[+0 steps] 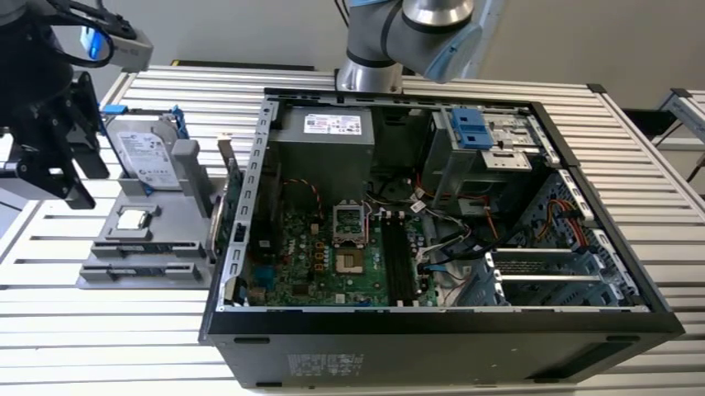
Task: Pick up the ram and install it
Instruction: 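Pick up the ram and move it above insertion slot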
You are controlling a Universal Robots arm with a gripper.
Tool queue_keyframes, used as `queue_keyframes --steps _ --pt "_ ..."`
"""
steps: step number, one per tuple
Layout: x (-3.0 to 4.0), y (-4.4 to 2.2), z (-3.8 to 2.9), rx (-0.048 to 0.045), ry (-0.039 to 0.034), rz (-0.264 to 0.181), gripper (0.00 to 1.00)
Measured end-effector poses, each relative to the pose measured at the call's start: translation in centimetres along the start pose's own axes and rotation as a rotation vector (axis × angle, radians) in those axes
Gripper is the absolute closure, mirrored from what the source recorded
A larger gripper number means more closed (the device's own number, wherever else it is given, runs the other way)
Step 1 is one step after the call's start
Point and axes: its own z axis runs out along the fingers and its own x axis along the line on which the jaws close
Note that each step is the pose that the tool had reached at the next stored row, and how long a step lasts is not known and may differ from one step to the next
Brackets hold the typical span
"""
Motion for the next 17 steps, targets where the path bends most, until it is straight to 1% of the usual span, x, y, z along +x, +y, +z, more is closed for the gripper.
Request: queue_keyframes --steps 8,17 --pt "-0.05 -0.08 0.79 0.0 0.0003 0.0 0.0" --pt "-0.17 -0.33 1.69 0.0 0.0006 0.0 0.0"
